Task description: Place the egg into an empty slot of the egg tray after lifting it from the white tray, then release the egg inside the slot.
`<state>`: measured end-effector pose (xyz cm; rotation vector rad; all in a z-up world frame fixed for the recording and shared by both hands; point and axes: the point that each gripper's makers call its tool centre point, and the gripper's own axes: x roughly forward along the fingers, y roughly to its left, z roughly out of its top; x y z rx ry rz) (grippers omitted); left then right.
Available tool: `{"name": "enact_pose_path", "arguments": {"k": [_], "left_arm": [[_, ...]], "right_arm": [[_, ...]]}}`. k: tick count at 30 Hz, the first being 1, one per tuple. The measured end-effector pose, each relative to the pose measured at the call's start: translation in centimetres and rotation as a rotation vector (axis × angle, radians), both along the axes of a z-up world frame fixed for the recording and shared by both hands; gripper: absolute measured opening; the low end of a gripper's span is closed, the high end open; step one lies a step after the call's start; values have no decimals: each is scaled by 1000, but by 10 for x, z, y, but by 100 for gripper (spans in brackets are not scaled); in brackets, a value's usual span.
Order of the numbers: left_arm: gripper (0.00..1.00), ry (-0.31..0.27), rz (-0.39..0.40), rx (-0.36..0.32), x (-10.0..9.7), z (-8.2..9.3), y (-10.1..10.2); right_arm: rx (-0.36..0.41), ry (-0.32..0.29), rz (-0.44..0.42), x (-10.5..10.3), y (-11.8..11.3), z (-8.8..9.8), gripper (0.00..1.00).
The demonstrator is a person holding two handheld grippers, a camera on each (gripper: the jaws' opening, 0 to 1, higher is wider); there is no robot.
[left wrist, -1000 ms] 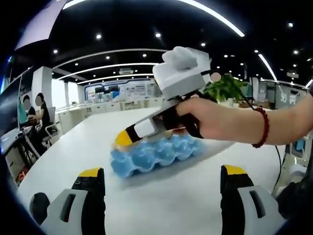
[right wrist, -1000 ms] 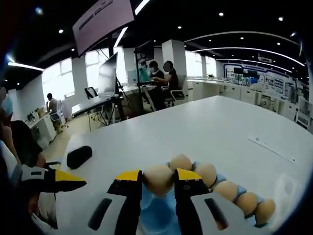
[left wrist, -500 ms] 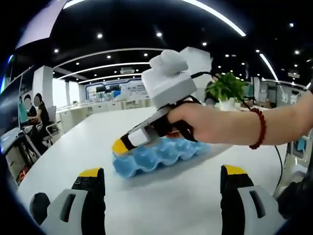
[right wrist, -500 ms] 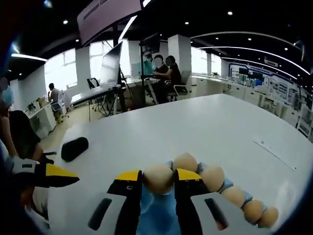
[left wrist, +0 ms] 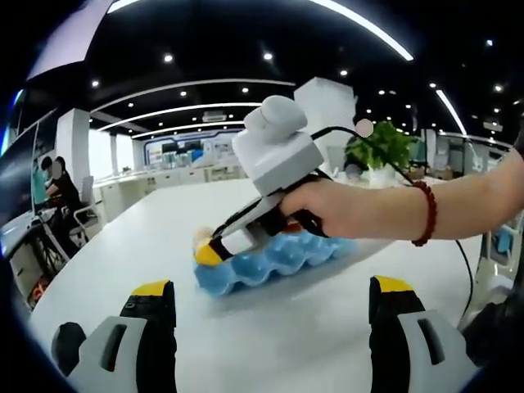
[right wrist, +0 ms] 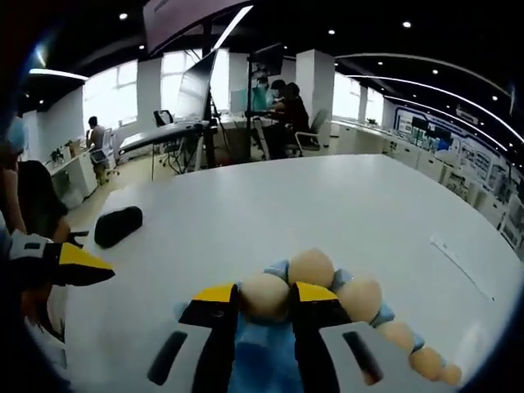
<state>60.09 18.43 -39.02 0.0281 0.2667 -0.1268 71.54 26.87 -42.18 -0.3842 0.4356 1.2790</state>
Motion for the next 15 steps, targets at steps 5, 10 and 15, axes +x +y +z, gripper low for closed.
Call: {"name": "enact_pose_path", "arguments": {"k": [5,10,15], "left_arm": [[100,6,-7,1,2,-2,0],[100,11,-26,6,2,-3,-6],[100,6,-32,-7,2,-2,-8]], "right_arm": [[30,30,20,-3,-4,0,28],[38,-18,26,-6,-6,1,33],[51,-19,40,-10,-6,5,47]]}}
